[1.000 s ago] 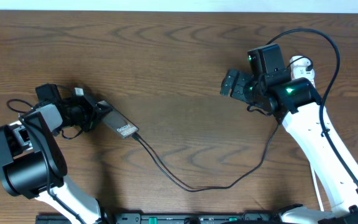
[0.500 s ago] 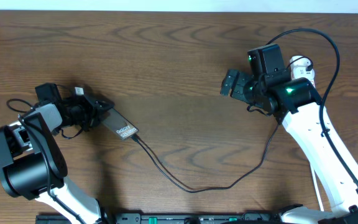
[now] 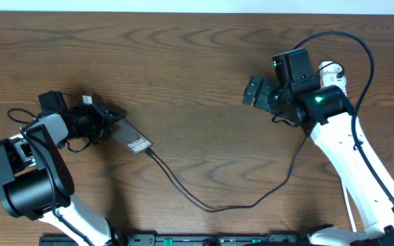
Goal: Plug charger to phone and switch on socket
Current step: 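Lower the phone flat onto the table with the left gripper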
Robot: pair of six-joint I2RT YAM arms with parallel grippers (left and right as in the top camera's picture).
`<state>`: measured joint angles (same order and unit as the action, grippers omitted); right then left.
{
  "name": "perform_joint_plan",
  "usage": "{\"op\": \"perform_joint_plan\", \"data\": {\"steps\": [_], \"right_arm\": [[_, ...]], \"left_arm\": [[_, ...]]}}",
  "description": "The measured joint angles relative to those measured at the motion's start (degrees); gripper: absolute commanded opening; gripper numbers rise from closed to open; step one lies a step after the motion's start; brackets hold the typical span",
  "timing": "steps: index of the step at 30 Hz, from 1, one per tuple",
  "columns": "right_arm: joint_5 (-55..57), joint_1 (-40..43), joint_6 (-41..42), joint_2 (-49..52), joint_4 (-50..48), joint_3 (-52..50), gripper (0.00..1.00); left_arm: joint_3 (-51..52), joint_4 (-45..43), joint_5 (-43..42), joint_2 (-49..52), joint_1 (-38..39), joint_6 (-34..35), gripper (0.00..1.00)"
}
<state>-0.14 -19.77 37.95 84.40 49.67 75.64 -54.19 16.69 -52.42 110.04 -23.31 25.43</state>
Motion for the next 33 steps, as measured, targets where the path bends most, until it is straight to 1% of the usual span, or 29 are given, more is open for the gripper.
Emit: {"op": "perform_joint_plan", "data": {"steps": [1, 4, 6, 15, 16, 17, 18, 20, 27, 33], "right_arm": [[0.0, 0.0, 0.0, 0.0, 0.0, 0.0, 0.99], [0.0, 0.0, 0.0, 0.0, 0.0, 0.0, 0.99], [0.0, 0.0, 0.0, 0.0, 0.0, 0.0, 0.99], [0.2, 0.0, 0.0, 0.0, 0.2, 0.0, 0.99], [0.2, 0.0, 0.0, 0.0, 0.2, 0.0, 0.99], [0.2, 0.0, 0.0, 0.0, 0.2, 0.0, 0.99], [0.2, 0.0, 0.0, 0.0, 0.2, 0.0, 0.99], [0.2, 0.0, 0.0, 0.0, 0.2, 0.0, 0.99], [0.2, 0.0, 0.0, 0.0, 0.2, 0.0, 0.99], [0.2, 0.0, 0.0, 0.0, 0.2, 0.0, 0.99]], "left_arm": [[0.0, 0.0, -0.1, 0.0, 0.0, -0.2, 0.47], [-0.4, 0.2, -1.0, -0.3, 0.0, 0.0, 0.59], [-0.5, 0.5, -1.4, -0.5, 0.1, -0.1, 0.63], [-0.6, 1.1, -1.7, -0.8, 0.1, 0.0, 0.63], [-0.6, 1.2, -1.7, -0.8, 0.1, 0.0, 0.64], [-0.6, 1.3, -1.7, -0.8, 0.1, 0.0, 0.68], [-0.7, 1.5, -1.8, -0.8, 0.1, 0.0, 0.69], [-0.9, 2.4, -1.9, -0.9, 0.1, 0.0, 0.7], [-1.3, 5.6, -0.7, -1.4, 0.1, 0.0, 0.73], [-1.6, 7.1, 0.3, -1.6, 0.2, 0.0, 0.73]]}}
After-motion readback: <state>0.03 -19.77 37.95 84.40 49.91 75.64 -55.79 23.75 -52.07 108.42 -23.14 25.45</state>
